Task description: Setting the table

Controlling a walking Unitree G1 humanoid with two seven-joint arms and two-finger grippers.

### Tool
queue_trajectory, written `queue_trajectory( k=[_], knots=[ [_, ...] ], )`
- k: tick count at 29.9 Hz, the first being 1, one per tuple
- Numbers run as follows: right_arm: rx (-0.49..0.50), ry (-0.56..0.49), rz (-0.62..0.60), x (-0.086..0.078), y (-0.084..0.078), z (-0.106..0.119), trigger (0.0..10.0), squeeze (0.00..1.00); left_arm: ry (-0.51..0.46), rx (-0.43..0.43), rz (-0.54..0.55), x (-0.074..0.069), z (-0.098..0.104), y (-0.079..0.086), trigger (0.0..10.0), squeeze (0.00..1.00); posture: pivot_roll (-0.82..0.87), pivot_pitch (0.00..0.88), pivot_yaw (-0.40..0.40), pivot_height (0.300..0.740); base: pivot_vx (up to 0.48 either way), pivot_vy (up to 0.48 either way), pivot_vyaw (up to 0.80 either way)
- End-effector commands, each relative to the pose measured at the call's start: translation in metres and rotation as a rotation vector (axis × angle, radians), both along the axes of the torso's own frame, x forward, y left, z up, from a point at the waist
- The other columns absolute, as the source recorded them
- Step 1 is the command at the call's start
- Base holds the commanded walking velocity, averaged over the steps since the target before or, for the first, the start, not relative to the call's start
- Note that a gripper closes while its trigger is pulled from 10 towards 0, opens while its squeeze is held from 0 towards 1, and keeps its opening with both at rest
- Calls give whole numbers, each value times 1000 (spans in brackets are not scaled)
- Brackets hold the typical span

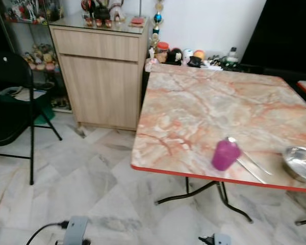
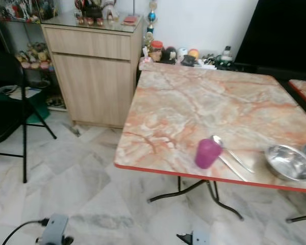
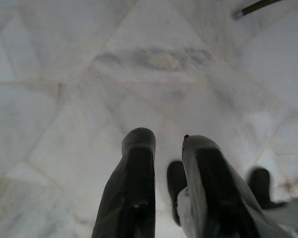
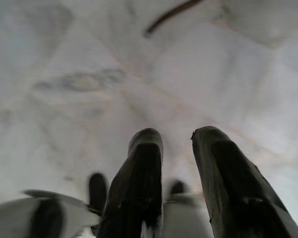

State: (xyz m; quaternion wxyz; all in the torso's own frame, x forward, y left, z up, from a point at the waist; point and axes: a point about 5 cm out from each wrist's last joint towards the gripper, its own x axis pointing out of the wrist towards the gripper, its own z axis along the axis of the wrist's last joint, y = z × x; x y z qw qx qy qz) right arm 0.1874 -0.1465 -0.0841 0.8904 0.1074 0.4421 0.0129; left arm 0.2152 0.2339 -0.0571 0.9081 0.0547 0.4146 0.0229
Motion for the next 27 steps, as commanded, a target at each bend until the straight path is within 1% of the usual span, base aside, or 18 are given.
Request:
queue_trajectory(
  k=[1,10,13,14,15,16,19,20,21,22,23,24,25,26,27],
  knots=[
    [-28,7,-15,-2,-11,-1,10000,0,0,-18,-18,2,-1,-7,10000,0,115,0,-32,740,0,-398,0],
    [-33,-3,-17,0,-13,1,10000,0,0,-19,-23,3,0,-8,10000,0,117,0,-32,740,0,-396,0],
    [-34,-14,-16,4,-14,2,10000,0,-11,-19,-28,6,2,-8,10000,0,123,0,-36,740,0,-356,0],
    [-42,-25,-17,7,-15,4,10000,0,-25,-17,-28,8,3,-9,10000,0,112,0,-53,740,0,0,0],
    [-46,-30,-22,9,-17,5,10000,0,-31,-19,-20,9,4,-9,10000,0,116,0,-41,740,0,0,0],
    [-43,-39,-28,10,-17,6,10000,0,-28,-20,-17,7,3,-9,10000,0,133,0,-26,740,0,0,0],
    [-28,-46,-17,10,-17,6,10000,0,-6,-16,-44,1,-1,-8,10000,0,144,0,-30,740,0,0,0],
    [-53,-46,-56,12,-23,7,10000,0,15,14,-51,-1,0,0,10000,0,87,17,-24,740,0,0,0],
    [-42,-66,-67,14,-25,9,10000,0,9,4,-24,-2,0,3,10000,0,89,42,-28,740,0,0,0],
    [-17,-51,-163,11,-31,8,10000,0,26,15,-23,-4,-1,6,10000,0,93,43,-28,740,0,0,0],
    [-77,-20,-197,6,-36,5,10000,0,-5,-45,201,-5,1,17,10000,0,110,0,-18,740,0,0,0],
    [-89,-25,-191,7,-36,5,10000,0,-18,-69,273,-5,2,20,10000,0,110,0,-18,740,0,0,0],
    [-44,-53,-191,9,-31,7,10000,0,-33,-88,282,-4,2,18,10000,0,99,0,-1,740,0,0,0],
    [-52,-34,-153,5,-29,4,10000,0,-2,-50,178,-9,-3,11,10000,0,87,0,-15,740,0,0,0],
    [-73,-18,-134,2,-30,3,10000,0,17,-34,156,-13,-6,9,10000,0,87,0,-10,740,0,0,0]
  ],
)
